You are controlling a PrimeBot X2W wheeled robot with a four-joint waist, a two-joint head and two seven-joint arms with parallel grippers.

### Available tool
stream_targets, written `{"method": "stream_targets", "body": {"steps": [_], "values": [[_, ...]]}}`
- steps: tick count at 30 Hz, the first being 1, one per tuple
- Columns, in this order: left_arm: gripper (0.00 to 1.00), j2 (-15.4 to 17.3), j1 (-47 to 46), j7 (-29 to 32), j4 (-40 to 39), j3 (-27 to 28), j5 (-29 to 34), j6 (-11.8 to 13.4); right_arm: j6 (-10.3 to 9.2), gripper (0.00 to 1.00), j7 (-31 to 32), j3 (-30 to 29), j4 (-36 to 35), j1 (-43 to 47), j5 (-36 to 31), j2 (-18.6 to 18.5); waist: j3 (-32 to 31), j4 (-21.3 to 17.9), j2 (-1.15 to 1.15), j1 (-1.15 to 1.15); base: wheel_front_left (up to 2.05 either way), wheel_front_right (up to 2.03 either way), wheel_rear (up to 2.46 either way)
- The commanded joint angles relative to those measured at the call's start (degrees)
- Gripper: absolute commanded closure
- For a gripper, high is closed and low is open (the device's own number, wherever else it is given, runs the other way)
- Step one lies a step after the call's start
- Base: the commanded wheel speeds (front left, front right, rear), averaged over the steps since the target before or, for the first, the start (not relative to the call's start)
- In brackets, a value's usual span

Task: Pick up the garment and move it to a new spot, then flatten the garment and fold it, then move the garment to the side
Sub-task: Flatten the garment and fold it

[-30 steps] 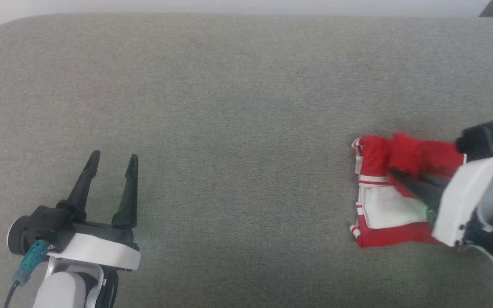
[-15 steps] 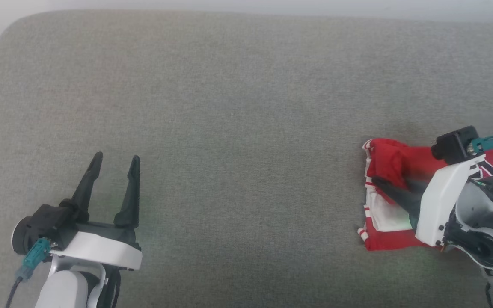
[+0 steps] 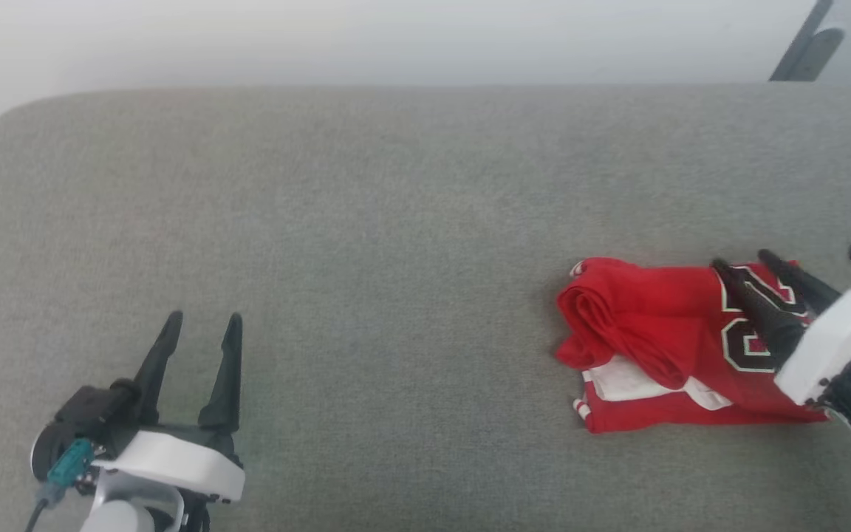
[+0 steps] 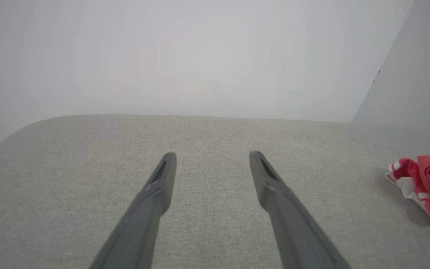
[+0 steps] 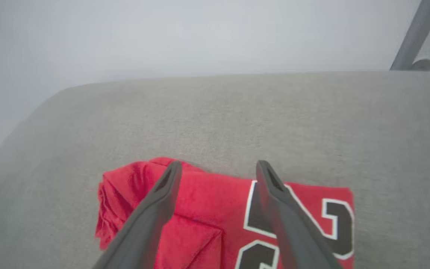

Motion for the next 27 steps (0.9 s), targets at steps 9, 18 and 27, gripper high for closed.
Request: {"method": "stream_targets", "body": {"steps": [9, 18, 27], "values": [[0.00, -1.84, 3.39, -0.25, 3.12, 1.91, -0.44, -0.06, 0.02, 0.00, -21.42, 1.27, 11.70, 1.88, -4.59, 0.81, -6.00, -2.00, 0.00, 0.00, 0.00, 0.00, 0.00], [0.00, -1.65, 9.66, -0.25, -0.50, 3.08, 0.85, -0.05, 0.02, 0.00, -25.82, -3.32, 9.04, 7.13, -11.08, 1.99, -9.21, -2.15, 0.00, 0.00, 0.00, 0.00, 0.00], [0.00, -2.68, 16.02, -0.25, -6.13, 5.39, 3.01, -0.06, 0.02, 0.00, -25.83, -13.16, 0.43, 18.59, -17.71, 4.36, -9.37, -1.30, 0.00, 0.00, 0.00, 0.00, 0.00]]}}
